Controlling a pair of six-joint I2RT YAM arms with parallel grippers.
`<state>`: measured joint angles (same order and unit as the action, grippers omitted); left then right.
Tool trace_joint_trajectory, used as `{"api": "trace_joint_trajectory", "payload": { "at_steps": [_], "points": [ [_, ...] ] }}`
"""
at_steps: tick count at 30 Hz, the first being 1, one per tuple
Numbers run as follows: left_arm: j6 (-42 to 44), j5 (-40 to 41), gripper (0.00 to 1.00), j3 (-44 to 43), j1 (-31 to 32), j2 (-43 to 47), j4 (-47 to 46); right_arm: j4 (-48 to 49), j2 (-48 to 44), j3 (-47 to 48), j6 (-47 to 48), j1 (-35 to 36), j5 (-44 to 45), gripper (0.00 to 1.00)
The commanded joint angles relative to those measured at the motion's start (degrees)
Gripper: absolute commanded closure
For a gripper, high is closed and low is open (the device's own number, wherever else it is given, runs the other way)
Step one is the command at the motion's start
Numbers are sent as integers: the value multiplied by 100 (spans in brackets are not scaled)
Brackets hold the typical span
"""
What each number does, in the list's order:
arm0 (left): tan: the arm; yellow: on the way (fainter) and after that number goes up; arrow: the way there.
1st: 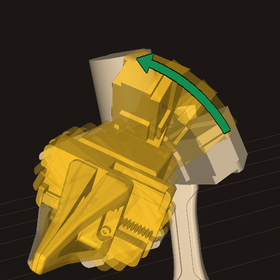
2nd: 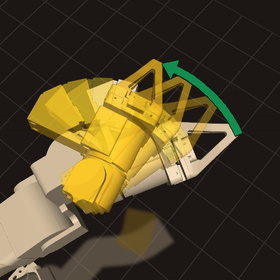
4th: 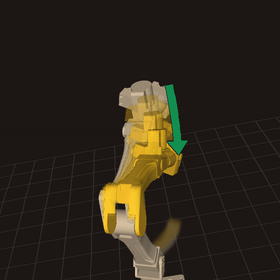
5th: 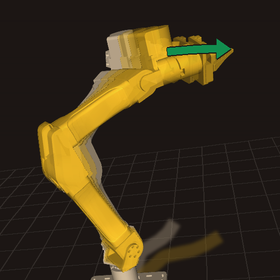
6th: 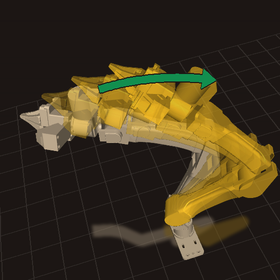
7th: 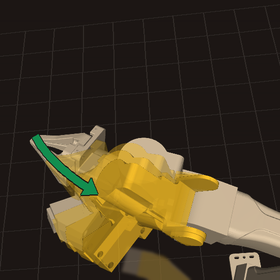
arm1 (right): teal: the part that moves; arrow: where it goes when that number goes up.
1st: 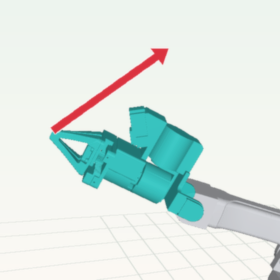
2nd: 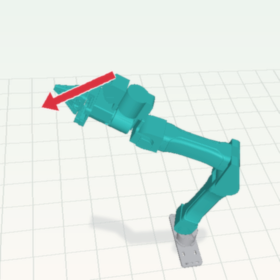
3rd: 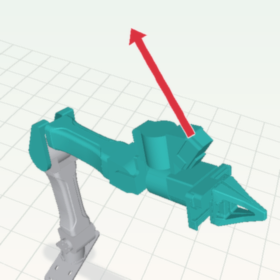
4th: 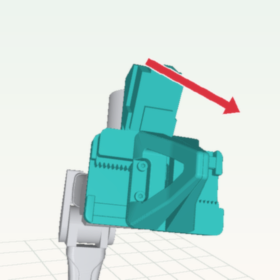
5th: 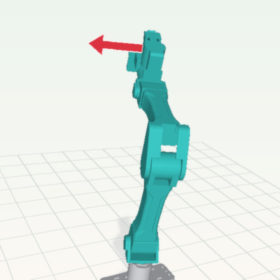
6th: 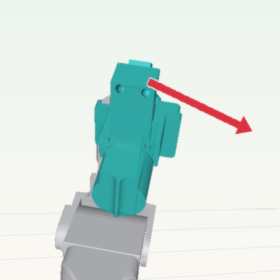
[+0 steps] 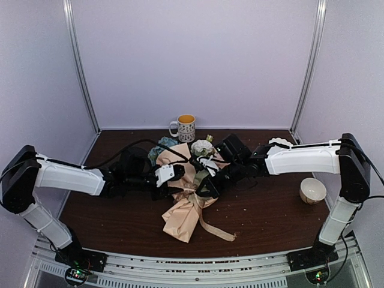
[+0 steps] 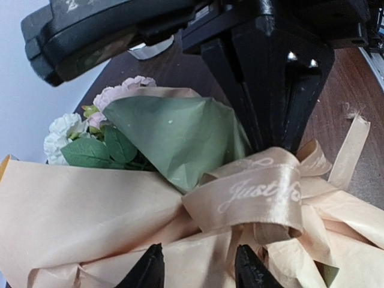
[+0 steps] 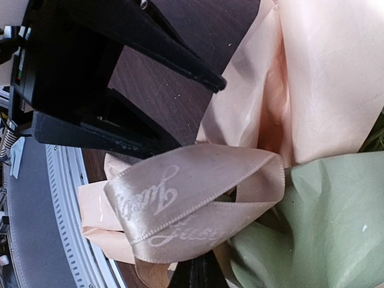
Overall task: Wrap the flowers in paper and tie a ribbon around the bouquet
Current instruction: Cross the half-tied ribbon over the folded bouquet.
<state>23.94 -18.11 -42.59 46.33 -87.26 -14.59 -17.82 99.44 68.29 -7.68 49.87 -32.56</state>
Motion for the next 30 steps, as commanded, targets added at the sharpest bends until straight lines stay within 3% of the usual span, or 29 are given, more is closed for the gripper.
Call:
{"api": "trace_joint_trajectory", "payload": {
  "at_steps": [1, 7, 21, 24, 26, 27, 30],
  "points": [
    [534, 99, 57, 215, -24, -212, -1244, 2, 27, 144, 61, 30, -198, 100],
    [989, -253, 57, 48, -23, -580, -1352, -17, 70, 191, 88, 24, -261, 100],
    [816, -857, 57, -85, -25, -769, -1708, -66, 154, 237, 105, 22, -299, 100],
    [834, -1014, 66, -253, -26, -797, -1263, -36, 179, 253, 69, 18, -313, 100],
    [701, -1025, 81, -189, -25, -767, -1239, 5, 175, 245, 37, 16, -314, 100],
    [633, -1017, 97, -105, -27, -733, -1305, 47, 161, 219, 12, 17, -305, 100],
    [356, -786, 100, 193, -26, -594, -1665, 120, 162, 146, -73, 18, -243, 100]
  ]
}}
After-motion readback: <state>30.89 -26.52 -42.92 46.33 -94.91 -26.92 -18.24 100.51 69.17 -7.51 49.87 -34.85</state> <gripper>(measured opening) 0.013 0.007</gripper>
